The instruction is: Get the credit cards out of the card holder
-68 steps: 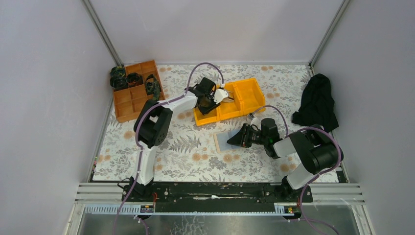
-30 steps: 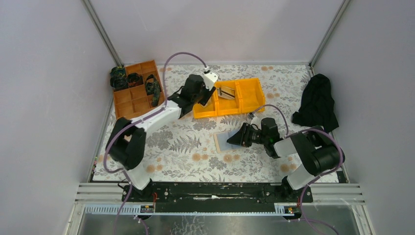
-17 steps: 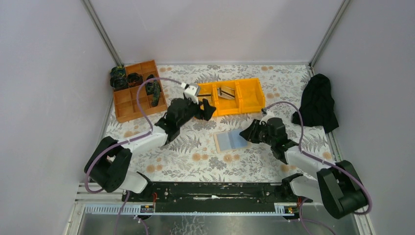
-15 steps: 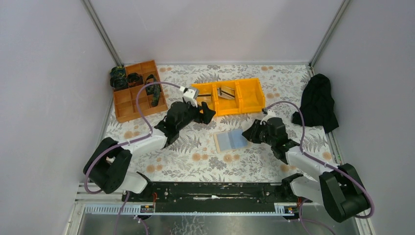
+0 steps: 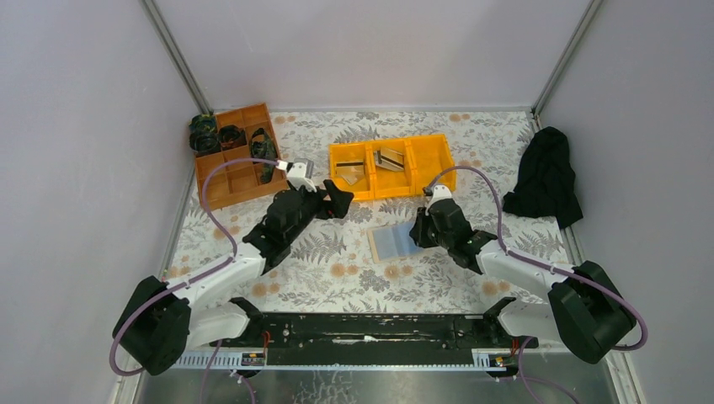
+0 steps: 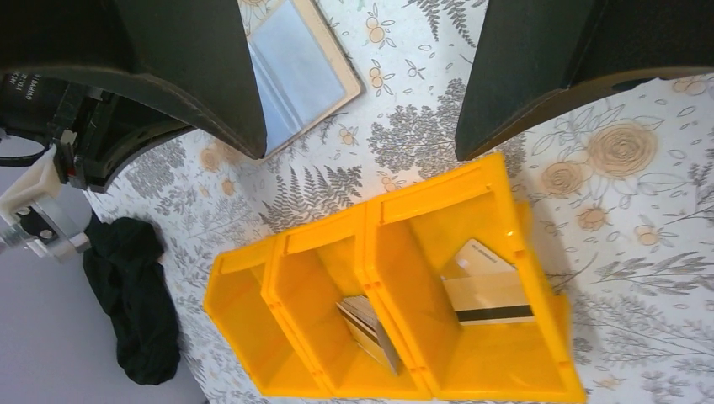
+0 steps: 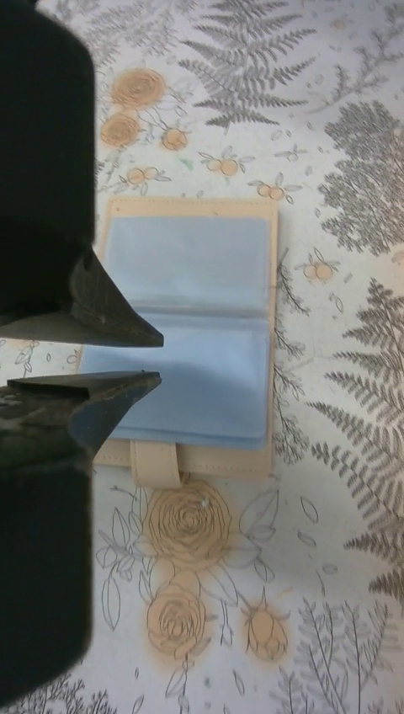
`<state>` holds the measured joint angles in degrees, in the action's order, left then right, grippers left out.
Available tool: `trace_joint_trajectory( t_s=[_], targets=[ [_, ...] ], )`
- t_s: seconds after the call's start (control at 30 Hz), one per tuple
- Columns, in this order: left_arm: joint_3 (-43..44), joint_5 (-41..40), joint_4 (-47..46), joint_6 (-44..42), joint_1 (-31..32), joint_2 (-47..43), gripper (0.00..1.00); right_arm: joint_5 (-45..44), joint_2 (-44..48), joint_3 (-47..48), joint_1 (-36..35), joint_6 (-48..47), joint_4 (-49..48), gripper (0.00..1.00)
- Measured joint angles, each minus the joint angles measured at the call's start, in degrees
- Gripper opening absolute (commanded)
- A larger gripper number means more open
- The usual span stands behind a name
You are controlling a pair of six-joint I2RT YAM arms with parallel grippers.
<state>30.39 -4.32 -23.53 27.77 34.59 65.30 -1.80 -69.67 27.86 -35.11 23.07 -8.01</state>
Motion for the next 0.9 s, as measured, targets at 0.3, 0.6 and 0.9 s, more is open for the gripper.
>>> trace_joint_trajectory(
  t_s=[0.3, 0.6, 0.9],
  targets=[
    [-2.91, -2.43, 1.57, 2.34, 0.15, -1.09, 0.92, -9.22, -0.33, 1.6, -0.09, -2.25, 2.01, 1.0],
    [-2.89, -2.1, 2.89, 3.87, 0.2, 0.33, 0.92, -16.52, -0.07, 2.69, -0.09, -2.93, 3.61, 0.99],
    [-2.89, -2.12, 2.97, 3.89, 0.2, 1.66, 0.92, -19.78, -1.68, 2.84, -0.09, -3.15, 3.63, 1.0]
  ],
)
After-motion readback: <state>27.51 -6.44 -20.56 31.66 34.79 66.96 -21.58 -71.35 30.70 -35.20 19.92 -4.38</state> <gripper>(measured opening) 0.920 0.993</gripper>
